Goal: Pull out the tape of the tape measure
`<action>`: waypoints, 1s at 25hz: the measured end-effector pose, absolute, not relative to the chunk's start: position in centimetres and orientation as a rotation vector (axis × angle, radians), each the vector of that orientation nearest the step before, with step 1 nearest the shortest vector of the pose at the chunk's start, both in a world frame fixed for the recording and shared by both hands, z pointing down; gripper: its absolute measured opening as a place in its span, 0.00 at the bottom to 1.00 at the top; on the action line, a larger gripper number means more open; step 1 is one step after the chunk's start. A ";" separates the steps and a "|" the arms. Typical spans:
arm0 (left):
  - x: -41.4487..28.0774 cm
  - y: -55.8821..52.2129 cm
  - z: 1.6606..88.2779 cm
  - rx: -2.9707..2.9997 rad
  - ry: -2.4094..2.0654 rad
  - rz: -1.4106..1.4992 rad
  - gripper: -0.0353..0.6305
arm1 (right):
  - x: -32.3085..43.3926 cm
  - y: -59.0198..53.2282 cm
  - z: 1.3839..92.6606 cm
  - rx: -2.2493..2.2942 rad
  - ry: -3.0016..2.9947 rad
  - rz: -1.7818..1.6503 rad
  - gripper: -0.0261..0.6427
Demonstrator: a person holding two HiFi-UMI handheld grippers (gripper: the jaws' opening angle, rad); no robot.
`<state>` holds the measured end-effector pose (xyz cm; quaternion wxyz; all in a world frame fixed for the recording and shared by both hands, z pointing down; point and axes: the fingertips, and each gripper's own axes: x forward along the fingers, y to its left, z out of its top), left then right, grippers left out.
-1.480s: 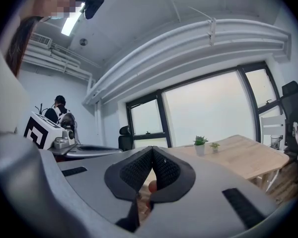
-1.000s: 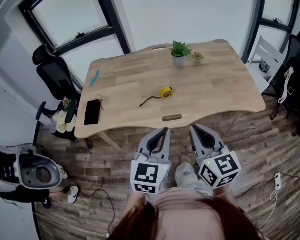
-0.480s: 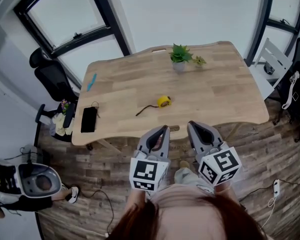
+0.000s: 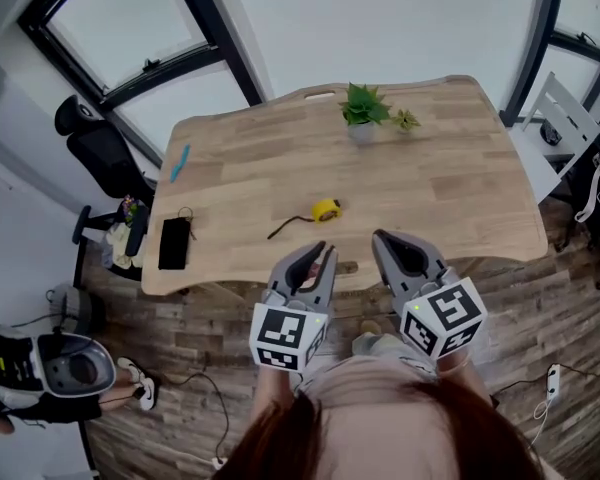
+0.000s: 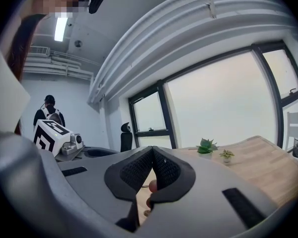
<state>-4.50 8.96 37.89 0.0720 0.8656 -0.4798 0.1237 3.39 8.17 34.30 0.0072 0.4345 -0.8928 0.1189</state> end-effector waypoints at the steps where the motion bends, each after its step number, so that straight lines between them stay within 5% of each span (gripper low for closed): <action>1: -4.6 8.4 38.1 2.591 -1.449 0.375 0.14 | 3.4 7.7 34.4 1.347 -2.795 0.372 0.04; 25: -8.9 -2.3 46.4 2.634 -1.224 0.675 0.29 | 1.8 -3.5 36.2 1.412 -2.705 0.426 0.04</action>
